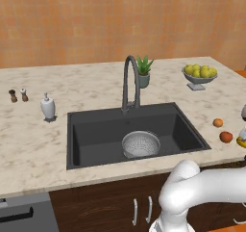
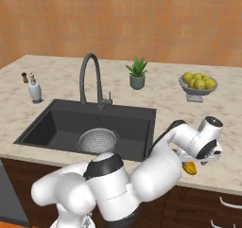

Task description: Put the colander in the sink, put the tangerine, mango, orange in the colander, and turn on the sink faucet and pour water over the colander.

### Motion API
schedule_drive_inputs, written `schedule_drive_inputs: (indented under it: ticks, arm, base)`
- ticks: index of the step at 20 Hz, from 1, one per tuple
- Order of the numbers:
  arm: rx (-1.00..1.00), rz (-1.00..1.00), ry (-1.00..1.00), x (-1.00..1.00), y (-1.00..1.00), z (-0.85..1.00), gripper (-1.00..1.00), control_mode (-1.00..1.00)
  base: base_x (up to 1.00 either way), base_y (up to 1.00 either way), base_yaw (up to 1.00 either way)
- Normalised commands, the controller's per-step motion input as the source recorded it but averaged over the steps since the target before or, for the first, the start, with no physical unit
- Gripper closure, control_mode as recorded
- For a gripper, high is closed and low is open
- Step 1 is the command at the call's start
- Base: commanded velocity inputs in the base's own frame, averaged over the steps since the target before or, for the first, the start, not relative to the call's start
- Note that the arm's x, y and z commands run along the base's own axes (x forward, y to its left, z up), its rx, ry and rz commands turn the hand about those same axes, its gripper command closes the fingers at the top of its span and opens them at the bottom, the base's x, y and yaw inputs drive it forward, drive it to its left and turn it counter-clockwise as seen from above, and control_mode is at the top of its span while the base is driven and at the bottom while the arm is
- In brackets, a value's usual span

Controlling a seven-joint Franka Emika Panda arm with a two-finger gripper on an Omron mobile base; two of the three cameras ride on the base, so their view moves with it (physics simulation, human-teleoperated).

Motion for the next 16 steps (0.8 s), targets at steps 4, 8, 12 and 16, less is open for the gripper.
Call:
schedule_drive_inputs:
  ticks: [4,8,12,16]
  arm:
    - [-0.01,0.0,0.0,0.0,0.01,-0.13,-1.0,-1.0]
    - [0.0,0.0,0.0,0.0,0.15,-0.08,-1.0,-1.0]
    - [0.0,0.0,0.0,-0.03,0.29,-0.1,-1.0,-1.0]
    - [0.0,0.0,0.02,-0.06,0.08,-0.36,-1.0,-1.0]
  base:
    - [0.0,0.0,0.0]
    - [0.0,0.0,0.0]
    - [0.0,0.0,0.0]
    - [0.0,0.0,0.0]
